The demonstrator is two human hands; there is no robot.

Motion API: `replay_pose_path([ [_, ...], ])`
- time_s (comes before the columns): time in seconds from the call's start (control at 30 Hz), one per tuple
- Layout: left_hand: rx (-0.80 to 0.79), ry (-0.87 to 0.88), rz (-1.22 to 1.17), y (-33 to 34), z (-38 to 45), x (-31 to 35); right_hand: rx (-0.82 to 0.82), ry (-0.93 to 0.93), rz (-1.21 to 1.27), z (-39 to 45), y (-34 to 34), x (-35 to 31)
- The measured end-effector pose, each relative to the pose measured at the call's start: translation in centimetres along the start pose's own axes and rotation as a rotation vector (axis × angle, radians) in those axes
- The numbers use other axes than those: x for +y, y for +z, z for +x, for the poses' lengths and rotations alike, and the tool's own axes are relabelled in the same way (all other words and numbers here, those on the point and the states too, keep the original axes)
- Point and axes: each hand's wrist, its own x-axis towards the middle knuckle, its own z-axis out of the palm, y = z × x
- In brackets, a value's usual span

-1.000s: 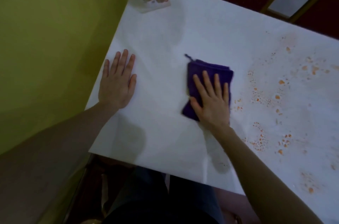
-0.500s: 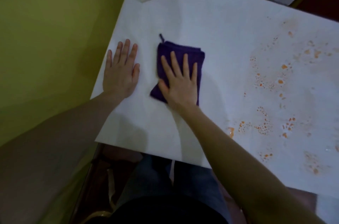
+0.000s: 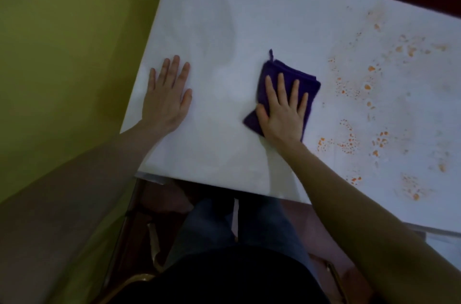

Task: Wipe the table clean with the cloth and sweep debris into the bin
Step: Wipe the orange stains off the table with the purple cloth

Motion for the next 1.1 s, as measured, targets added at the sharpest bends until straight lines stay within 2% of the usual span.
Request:
replay_pose_path([
  [0.07, 0.010, 0.029, 0.009, 0.2, -1.9, 0.9, 0.001, -0.033, 0.010, 0.1, 0.2, -3.3],
  [0.13, 0.016, 0.036, 0.008, 0.4, -3.5, 1.9, -0.005, -0.144, 0.006, -1.8, 0.7, -5.6],
  [0.27, 0.009, 0.067, 0.006, 1.0, -5.9, 3.8, -0.013, -0.284, 0.037, -7.8, 1.9, -4.8],
  [0.47, 0.015, 0.106, 0.045, 1.7, -6.8, 5.5, 0.016, -0.193, 0.004, -13.0, 1.7, 4.7],
  [0.63, 0.022, 0.102, 0.056, 1.7, -6.8, 5.3, -0.025, -0.018, 0.001, -8.9, 0.0, 10.2],
  [0.73, 0.019, 0.100, 0.056, 1.7, -6.9, 5.3, -0.011, 0.106, 0.037, -4.5, -0.4, 8.2],
  [0.8, 0.015, 0.102, 0.049, 1.6, -6.8, 5.3, -0.010, 0.124, 0.042, -2.2, -0.6, 5.2],
  [0.97, 0.004, 0.110, 0.031, 1.6, -6.2, 5.7, -0.002, -0.103, 0.013, -4.8, 0.3, -1.0],
  [1.1, -0.009, 0.177, 0.008, 1.6, -5.4, 7.6, -0.005, -0.161, 0.033, -10.3, 1.7, 2.1],
])
